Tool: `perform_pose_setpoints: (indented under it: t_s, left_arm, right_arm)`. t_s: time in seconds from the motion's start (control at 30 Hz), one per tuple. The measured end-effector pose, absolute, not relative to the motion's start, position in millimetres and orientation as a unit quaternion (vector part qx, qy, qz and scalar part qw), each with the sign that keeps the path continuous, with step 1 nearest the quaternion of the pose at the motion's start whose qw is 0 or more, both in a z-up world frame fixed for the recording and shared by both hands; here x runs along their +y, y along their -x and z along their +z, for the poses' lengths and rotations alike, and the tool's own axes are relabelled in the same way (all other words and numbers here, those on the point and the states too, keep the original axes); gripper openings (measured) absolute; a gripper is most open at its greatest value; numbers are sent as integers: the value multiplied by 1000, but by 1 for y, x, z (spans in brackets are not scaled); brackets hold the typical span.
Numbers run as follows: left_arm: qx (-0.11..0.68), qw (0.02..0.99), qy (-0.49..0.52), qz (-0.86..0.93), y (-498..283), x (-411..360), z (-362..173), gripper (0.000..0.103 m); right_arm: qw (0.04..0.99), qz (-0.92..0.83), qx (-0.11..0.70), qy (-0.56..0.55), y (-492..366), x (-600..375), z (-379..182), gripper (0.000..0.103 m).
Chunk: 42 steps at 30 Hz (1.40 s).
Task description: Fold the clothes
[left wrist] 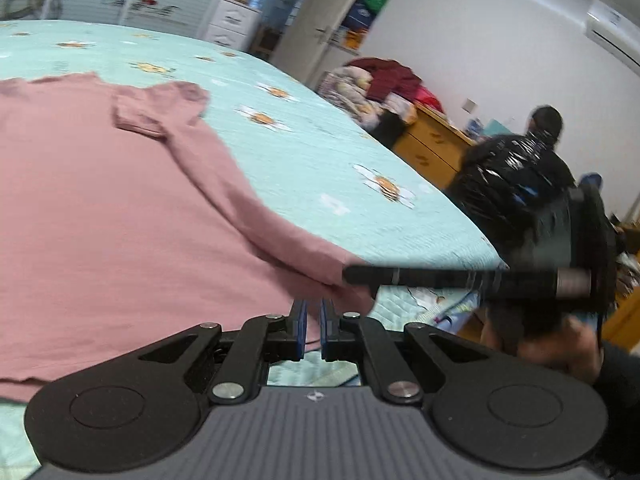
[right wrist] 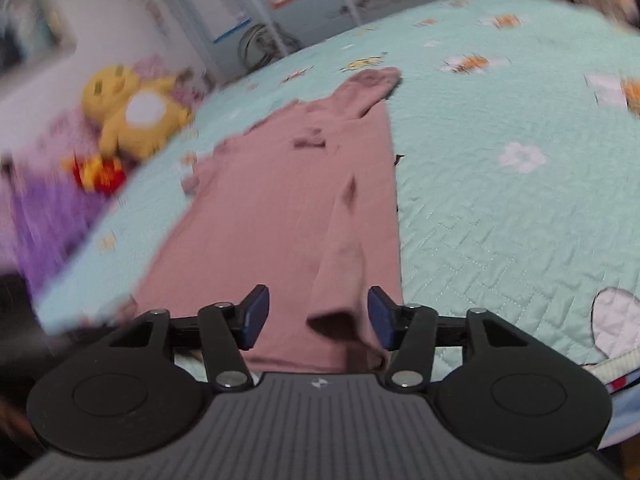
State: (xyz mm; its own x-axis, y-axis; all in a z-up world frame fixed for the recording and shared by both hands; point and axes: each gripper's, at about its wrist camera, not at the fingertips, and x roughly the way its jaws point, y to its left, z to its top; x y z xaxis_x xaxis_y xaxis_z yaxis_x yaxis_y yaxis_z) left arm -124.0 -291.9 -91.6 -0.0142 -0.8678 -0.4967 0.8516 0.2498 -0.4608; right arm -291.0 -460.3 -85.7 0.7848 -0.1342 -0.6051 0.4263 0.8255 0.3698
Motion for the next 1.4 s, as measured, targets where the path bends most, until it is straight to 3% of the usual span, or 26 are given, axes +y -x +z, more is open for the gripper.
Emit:
perform_pose_setpoints:
  t_s: [0.07,0.1,0.13,0.33,0.4,0.47,0.57,0.63,0.73,0.8,1.17,1.23,1.3,1.4]
  left_arm:
    - [364,711,20,-602,119,-286,-87,3]
    - [363,715,22,-596,117,-283,-85,4]
    - [362,720,23,-591,116,-281,-82,4]
    - [339,750,48,-565,97,-260,-65,7]
    - [349,755,55,-553,90,-258,-67,7]
    - [358,753,53,-550,88,-259,-70,7]
    - [369,747,43,-552,88,-262,-74,8]
    - [375,742,41,-554,87,-268,-78,10]
    - [384,736,40,-556,85,-277,-83,13]
    - [385,735,42,-557,83,-282,-84,19]
    - [347,769,-22,-536,67,-302,-84,26]
    - [340,771,-33,-537,54,-312,-80,26]
    - [339,771,-27,-538,33,-324,-74,39]
    - [338,779,-3,-528,-13,-349,-67,52]
  right_arm:
    - [918,-180,297,-190,281,-446,-90,55]
    - [920,-191,301,-161,276,-439,-92,42]
    - [921,-198,305,-140,269,-435,-95,4]
    - [945,-163,278,58,246,-360,-84,2]
    - [936,-147,311,76,231,-350,-107,2]
    - [921,-152,354,58,219,-355,-137,3]
    - [926,-162,340,41,224,-357,-140,7]
    - [929,-157,333,29,228,-360,-132,32]
    - [938,-138,317,-7,238,-364,-120,47]
    - [949,-112,292,-30,250,-364,-110,48]
    - [952,-138,168,-215,262,-477,-49,48]
    - [946,-145,167,-236,244,-505,-42,55]
    - [944,-151,169,-239,224,-524,-44,67]
    - [935,-162,167,-268,202,-549,-61,67]
